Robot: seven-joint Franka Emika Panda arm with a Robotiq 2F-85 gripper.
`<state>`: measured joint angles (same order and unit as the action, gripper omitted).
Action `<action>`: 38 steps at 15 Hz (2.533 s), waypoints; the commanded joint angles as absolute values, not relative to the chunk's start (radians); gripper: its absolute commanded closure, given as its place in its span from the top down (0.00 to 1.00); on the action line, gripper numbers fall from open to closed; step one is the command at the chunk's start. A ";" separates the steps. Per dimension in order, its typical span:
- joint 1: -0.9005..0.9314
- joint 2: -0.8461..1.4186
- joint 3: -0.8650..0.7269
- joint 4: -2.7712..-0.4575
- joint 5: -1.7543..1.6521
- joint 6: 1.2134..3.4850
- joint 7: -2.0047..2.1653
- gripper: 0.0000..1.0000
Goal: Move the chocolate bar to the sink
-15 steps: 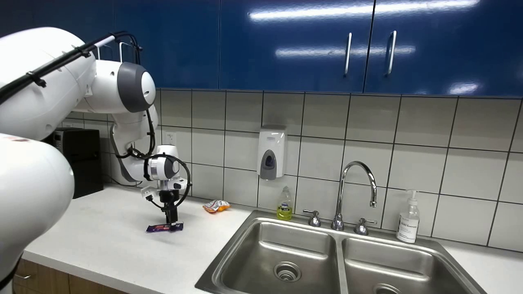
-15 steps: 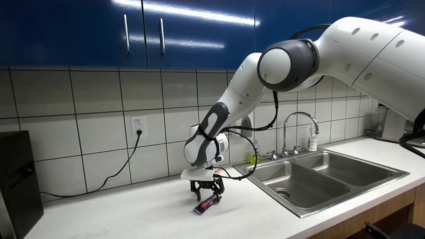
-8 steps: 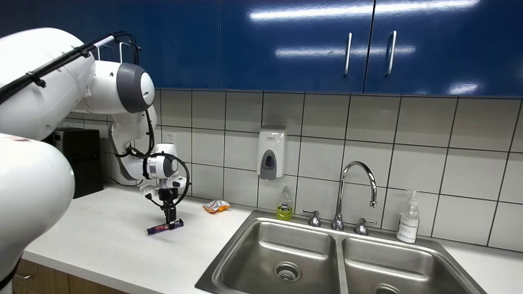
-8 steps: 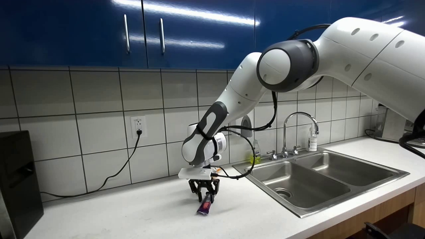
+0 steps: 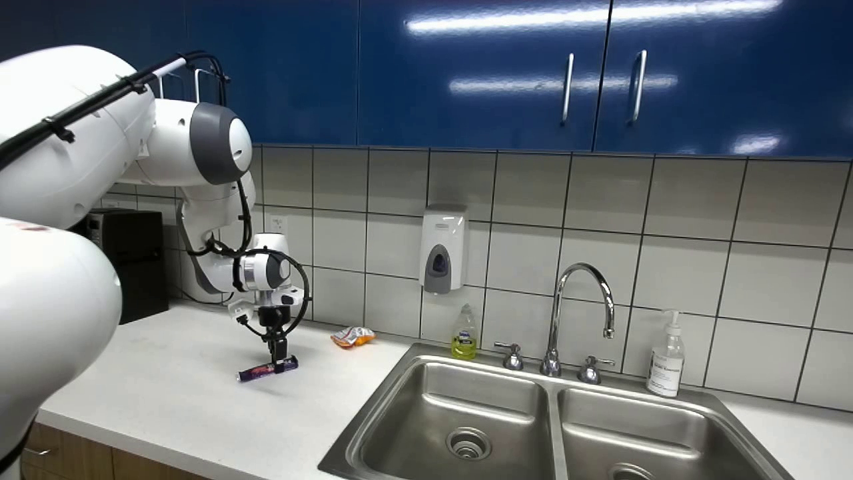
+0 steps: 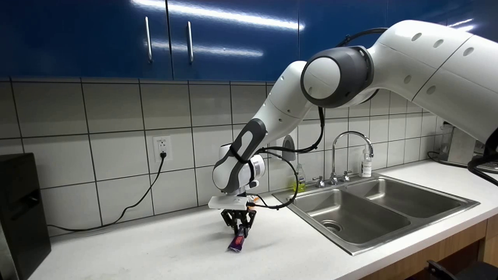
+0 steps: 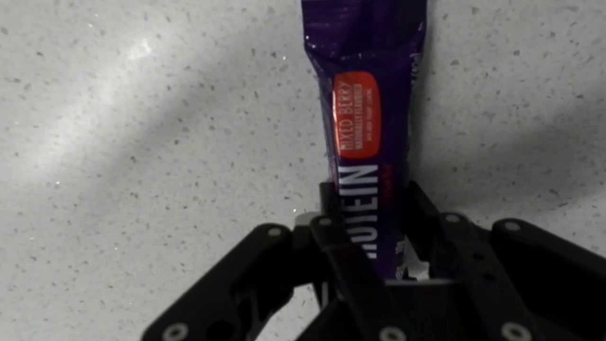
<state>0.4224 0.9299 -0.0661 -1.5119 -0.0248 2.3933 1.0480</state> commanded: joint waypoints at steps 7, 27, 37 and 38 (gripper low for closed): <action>0.420 0.851 -0.061 -1.557 -0.043 2.421 1.045 0.12; 0.303 0.640 0.063 -1.752 -0.004 2.261 0.402 0.12; 0.247 0.497 0.035 -1.923 0.006 2.295 0.417 0.12; 0.239 0.485 0.030 -1.939 0.009 2.300 0.420 0.12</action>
<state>0.2661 0.5619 0.0332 -1.8548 -0.0106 2.2859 0.4332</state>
